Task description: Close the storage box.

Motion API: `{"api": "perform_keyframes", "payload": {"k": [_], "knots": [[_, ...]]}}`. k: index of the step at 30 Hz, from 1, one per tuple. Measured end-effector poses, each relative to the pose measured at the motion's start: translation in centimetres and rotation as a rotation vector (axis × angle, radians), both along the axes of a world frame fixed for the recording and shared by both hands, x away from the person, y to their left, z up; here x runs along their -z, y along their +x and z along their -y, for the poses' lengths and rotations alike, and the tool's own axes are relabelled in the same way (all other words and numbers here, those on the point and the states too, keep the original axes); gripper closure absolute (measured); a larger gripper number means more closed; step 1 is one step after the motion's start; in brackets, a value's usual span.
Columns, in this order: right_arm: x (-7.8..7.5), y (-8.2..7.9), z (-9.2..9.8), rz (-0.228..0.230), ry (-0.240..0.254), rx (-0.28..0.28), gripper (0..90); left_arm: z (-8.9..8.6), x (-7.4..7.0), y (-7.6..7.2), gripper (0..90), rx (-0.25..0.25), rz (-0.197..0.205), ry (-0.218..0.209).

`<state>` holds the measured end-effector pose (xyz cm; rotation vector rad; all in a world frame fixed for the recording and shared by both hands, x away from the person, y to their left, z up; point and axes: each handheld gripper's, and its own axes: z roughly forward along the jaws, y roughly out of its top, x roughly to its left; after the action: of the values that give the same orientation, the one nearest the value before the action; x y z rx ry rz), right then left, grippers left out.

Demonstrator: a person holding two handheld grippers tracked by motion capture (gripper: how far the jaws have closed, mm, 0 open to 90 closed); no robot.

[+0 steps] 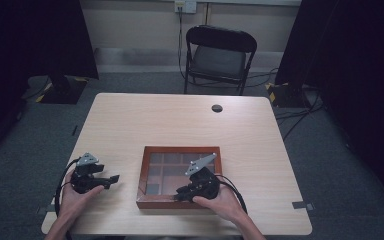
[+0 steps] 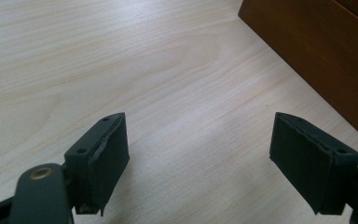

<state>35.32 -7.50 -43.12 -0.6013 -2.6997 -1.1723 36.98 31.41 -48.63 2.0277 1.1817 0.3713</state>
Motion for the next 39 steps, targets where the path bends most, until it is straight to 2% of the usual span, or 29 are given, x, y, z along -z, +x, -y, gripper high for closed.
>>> {"api": "perform_keyframes", "payload": {"k": [2, 3, 6, 8, 12, 13, 15, 19, 21, 24, 27, 30, 31, 32, 33, 34, 35, 36, 37, 39], "knots": [[0.0, 0.0, 0.1, -0.006, -0.001, 0.007, 66.7, 0.0, 0.1, 0.1, 19.2, -0.003, -0.001, -0.003], [0.0, 0.2, 0.3, -0.021, 0.020, -0.004, 62.1, 0.0, 0.1, 0.1, 19.2, -0.004, -0.001, -0.002], [-0.5, 0.4, 0.8, -0.018, 0.046, 0.021, 53.0, 0.0, 0.1, 0.1, 19.2, -0.008, -0.003, -0.001], [-0.8, 0.5, 1.2, -0.013, 0.060, 0.050, 47.1, -0.1, 0.1, 0.1, 19.3, -0.009, -0.003, -0.002], [-1.6, 0.8, 2.4, 0.025, 0.095, 0.131, 37.5, -0.4, 0.1, 0.1, 19.1, -0.015, -0.007, 0.003], [-1.9, 0.9, 2.8, 0.039, 0.100, 0.156, 34.7, -0.4, 0.1, 0.1, 18.3, -0.021, -0.015, -0.004], [-2.4, 1.1, 3.6, 0.063, 0.102, 0.227, 27.0, -0.5, 0.1, 0.2, 16.5, -0.028, -0.022, 0.007], [-2.8, 1.7, 6.1, 0.087, 0.124, 0.337, 27.1, -0.8, 0.2, 0.1, 16.8, -0.045, -0.021, 0.019], [-2.8, 1.9, 7.4, 0.096, 0.117, 0.389, 24.9, -0.9, 0.2, 0.1, 17.5, -0.053, -0.014, 0.030], [-2.4, 2.1, 9.6, 0.089, 0.114, 0.469, 22.3, -1.1, 0.4, 0.1, 18.0, -0.066, -0.035, 0.035], [-2.0, 2.0, 11.8, 0.096, 0.102, 0.544, 20.7, -1.3, 0.5, 0.1, 18.0, -0.070, -0.038, 0.045], [-1.2, 1.9, 13.9, 0.112, 0.072, 0.617, 19.1, -1.3, 0.6, 0.1, 18.1, -0.082, -0.034, 0.063], [-0.8, 1.9, 14.6, 0.102, 0.062, 0.646, 19.1, -1.2, 0.6, 0.1, 18.1, -0.082, -0.030, 0.068], [-0.8, 1.9, 14.6, 0.102, 0.062, 0.646, 19.1, -1.2, 0.6, 0.1, 18.1, -0.082, -0.030, 0.068], [0.3, 1.9, 16.3, 0.081, 0.016, 0.710, 18.8, -1.2, 0.6, 0.1, 18.0, -0.082, -0.027, 0.083], [0.3, 1.9, 16.3, 0.081, 0.016, 0.710, 18.8, -1.1, 0.7, 0.1, 18.0, -0.089, -0.021, 0.087], [1.2, 1.8, 17.2, 0.094, -0.048, 0.765, 17.4, -0.9, 0.8, 0.1, 17.9, -0.094, -0.008, 0.118], [1.8, 1.8, 17.7, 0.100, -0.080, 0.801, 15.8, -0.9, 0.8, 0.1, 17.7, -0.094, -0.008, 0.118], [2.3, 1.8, 18.1, 0.093, -0.109, 0.836, 15.1, -0.7, 0.9, 0.1, 16.3, -0.121, -0.003, 0.129], [3.4, 1.8, 18.6, 0.113, -0.182, 0.901, 14.9, -0.7, 0.9, 0.2, 15.8, -0.126, 0.001, 0.127]]}}
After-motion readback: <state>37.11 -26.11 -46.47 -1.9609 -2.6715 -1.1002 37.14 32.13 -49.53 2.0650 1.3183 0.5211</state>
